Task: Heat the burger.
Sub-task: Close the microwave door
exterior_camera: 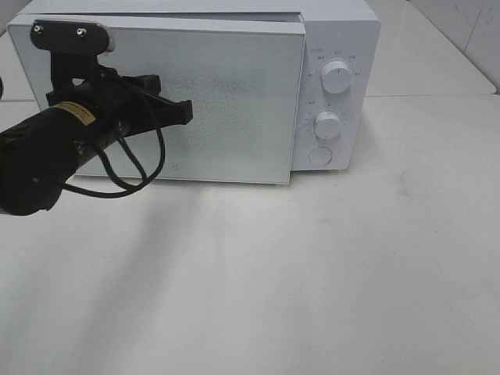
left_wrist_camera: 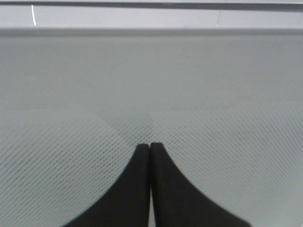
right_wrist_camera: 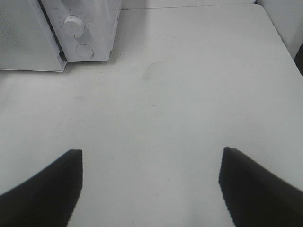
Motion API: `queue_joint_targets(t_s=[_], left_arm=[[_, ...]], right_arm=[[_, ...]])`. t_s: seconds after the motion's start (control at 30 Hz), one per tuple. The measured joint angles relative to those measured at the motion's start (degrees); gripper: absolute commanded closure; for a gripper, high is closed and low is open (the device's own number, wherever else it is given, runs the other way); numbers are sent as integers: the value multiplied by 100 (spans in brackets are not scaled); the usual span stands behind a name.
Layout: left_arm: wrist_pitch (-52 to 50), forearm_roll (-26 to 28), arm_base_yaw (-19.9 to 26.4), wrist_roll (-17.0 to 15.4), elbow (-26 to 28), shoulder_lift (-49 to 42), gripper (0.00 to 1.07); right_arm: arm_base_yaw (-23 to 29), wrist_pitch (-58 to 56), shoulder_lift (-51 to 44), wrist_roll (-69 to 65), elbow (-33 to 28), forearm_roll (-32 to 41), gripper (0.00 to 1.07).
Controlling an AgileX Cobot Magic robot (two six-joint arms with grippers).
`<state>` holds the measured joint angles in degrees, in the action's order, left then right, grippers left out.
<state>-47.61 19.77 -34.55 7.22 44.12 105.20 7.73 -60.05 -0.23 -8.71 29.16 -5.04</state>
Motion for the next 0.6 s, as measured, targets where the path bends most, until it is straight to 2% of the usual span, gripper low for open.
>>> queue_joint_targets(t_s=[0.17, 0.4, 0.6], left_arm=[[264, 109, -109, 235, 441, 201, 106], [825, 97, -229, 338, 848, 407, 106], [1255, 464, -275, 705, 1409, 676, 106]], right_arm=[[0, 0, 0, 0, 0, 6, 31], [0, 0, 0, 0, 0, 6, 31], [0, 0, 0, 0, 0, 6, 31]])
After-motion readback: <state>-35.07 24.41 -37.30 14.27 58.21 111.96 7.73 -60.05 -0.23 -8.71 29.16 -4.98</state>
